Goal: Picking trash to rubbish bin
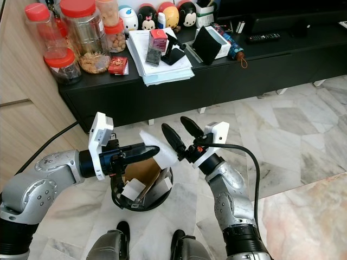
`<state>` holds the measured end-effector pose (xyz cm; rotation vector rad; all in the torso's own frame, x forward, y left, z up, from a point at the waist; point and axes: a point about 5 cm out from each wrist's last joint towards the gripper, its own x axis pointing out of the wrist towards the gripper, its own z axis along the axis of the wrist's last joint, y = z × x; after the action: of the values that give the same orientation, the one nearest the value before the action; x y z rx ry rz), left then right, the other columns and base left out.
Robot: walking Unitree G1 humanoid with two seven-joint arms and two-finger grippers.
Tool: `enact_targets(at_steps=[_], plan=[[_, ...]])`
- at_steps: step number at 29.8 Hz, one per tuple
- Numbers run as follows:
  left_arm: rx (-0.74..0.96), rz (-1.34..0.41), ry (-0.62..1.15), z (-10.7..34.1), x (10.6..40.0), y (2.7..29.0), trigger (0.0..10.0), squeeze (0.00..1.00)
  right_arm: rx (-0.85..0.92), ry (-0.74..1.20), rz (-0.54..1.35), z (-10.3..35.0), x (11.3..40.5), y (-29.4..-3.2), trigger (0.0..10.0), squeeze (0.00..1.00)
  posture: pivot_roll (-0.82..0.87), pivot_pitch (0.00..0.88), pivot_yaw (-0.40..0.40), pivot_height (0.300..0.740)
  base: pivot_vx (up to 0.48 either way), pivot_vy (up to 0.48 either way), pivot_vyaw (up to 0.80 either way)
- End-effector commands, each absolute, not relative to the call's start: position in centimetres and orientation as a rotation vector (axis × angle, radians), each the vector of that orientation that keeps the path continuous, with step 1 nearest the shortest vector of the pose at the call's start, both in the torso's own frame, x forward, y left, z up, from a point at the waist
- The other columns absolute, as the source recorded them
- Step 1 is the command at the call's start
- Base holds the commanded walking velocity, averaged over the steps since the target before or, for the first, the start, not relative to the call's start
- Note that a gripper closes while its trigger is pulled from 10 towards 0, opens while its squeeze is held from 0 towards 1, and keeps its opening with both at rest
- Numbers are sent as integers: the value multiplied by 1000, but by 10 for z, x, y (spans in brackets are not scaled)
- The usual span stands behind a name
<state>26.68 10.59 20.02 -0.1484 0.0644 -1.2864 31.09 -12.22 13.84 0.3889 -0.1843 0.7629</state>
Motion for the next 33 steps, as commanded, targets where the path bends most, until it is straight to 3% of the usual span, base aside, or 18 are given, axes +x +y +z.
enact_targets(at_steps=[1, 17, 18, 20, 28, 33], plan=[[-146, -1298, 43, 204, 263, 105, 10000, 0, 383, -174, 747, 135, 311, -126, 10000, 1000, 214, 257, -86, 740, 0, 0, 0], [-146, -1296, 43, 204, 263, 105, 10000, 0, 375, -174, 734, 135, 312, -126, 10000, 1000, 214, 257, -86, 740, 0, 0, 0], [-85, -1034, 65, 174, 281, 112, 10000, 0, 173, -111, 368, 128, 337, -145, 10000, 0, 216, 260, -96, 740, 0, 0, 0], [-52, -929, 75, 162, 287, 115, 10000, 0, 83, -105, 223, 128, 346, -154, 10000, 0, 216, 260, -96, 740, 0, 0, 0], [-54, -904, 54, 162, 289, 115, 10000, 0, 76, -107, 213, 126, 347, -154, 10000, 0, 214, 260, -99, 740, 0, 0, 0], [-15, -771, 10, 157, 300, 122, 10000, 0, 28, -93, 209, 119, 349, -148, 10000, 0, 214, 262, -100, 740, 0, 0, 0]])
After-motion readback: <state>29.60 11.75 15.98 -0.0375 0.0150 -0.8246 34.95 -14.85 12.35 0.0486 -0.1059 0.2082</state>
